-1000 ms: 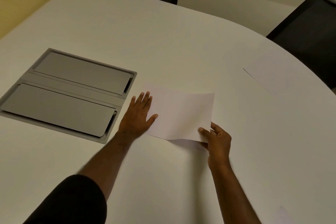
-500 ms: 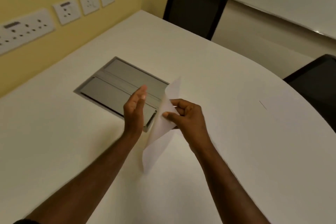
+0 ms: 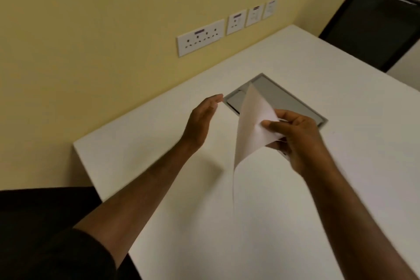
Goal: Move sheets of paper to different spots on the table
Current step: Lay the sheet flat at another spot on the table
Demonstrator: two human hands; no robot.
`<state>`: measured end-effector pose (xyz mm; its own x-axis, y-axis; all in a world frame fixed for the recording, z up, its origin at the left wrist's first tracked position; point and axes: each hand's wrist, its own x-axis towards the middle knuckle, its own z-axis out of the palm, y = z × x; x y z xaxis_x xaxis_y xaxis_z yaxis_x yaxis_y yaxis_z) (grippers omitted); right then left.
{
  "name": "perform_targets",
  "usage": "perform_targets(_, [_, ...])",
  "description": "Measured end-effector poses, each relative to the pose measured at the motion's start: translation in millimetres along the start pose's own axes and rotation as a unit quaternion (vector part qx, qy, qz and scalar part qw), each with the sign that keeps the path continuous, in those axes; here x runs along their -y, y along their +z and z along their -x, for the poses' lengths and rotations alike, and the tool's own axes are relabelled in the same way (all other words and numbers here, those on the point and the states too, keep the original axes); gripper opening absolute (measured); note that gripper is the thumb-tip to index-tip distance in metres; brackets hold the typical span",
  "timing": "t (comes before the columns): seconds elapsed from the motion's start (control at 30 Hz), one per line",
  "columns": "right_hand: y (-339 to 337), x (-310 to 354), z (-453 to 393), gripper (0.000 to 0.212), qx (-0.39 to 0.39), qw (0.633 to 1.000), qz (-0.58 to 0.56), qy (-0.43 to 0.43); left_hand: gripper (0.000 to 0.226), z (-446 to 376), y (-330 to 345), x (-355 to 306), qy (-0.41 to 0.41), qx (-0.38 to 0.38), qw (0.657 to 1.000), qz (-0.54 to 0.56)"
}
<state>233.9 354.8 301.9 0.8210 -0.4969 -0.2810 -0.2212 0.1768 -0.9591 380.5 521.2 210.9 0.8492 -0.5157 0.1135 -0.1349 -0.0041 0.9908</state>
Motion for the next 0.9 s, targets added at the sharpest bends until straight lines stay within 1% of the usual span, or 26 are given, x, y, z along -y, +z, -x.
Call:
perform_targets(0.13, [-9, -6, -6, 0.020, -0.036, 0.998, 0.041, 0.011, 0.059, 22, -21, 18, 0.035, 0.056, 0.989, -0.129])
perform_targets(0.2, [-15, -20, -14, 0.021, -0.072, 0.994, 0.085, 0.017, 0.066, 35, -23, 34, 0.039, 0.098, 0.973, -0.205])
perform_targets(0.23, [-17, -31, -20, 0.023, -0.089, 0.989, 0.113, 0.020, 0.070, 42, -24, 44, 0.043, 0.119, 0.959, -0.254])
perform_targets(0.3, [-18, -64, -34, 0.026, -0.107, 0.979, 0.170, 0.028, 0.081, 55, -25, 69, 0.051, 0.160, 0.918, -0.359])
perform_targets(0.33, [-16, -81, -39, 0.026, -0.113, 0.973, 0.201, 0.031, 0.086, 61, -26, 83, 0.044, 0.187, 0.892, -0.410])
perform_targets(0.43, [-8, -134, -56, 0.025, -0.124, 0.949, 0.287, 0.039, 0.098, 77, -33, 126, 0.001, 0.268, 0.797, -0.541])
perform_targets(0.5, [-2, -159, -66, 0.026, -0.127, 0.929, 0.344, 0.042, 0.102, 88, -38, 150, -0.012, 0.298, 0.746, -0.596])
perform_targets(0.57, [6, -176, -70, 0.025, -0.131, 0.915, 0.379, 0.046, 0.103, 98, -43, 169, -0.023, 0.312, 0.716, -0.624])
perform_targets(0.63, [11, -191, -73, 0.025, -0.130, 0.909, 0.393, 0.056, 0.102, 105, -49, 182, -0.037, 0.312, 0.712, -0.628])
perform_targets(0.73, [16, -207, -77, 0.025, -0.133, 0.905, 0.399, 0.069, 0.098, 113, -54, 190, -0.041, 0.299, 0.720, -0.625])
perform_targets(0.8, [18, -214, -78, 0.024, -0.140, 0.901, 0.404, 0.079, 0.097, 117, -56, 195, -0.028, 0.282, 0.724, -0.629])
perform_targets(0.9, [24, -223, -79, 0.025, -0.147, 0.894, 0.415, 0.081, 0.101, 124, -63, 206, 0.009, 0.242, 0.743, -0.624])
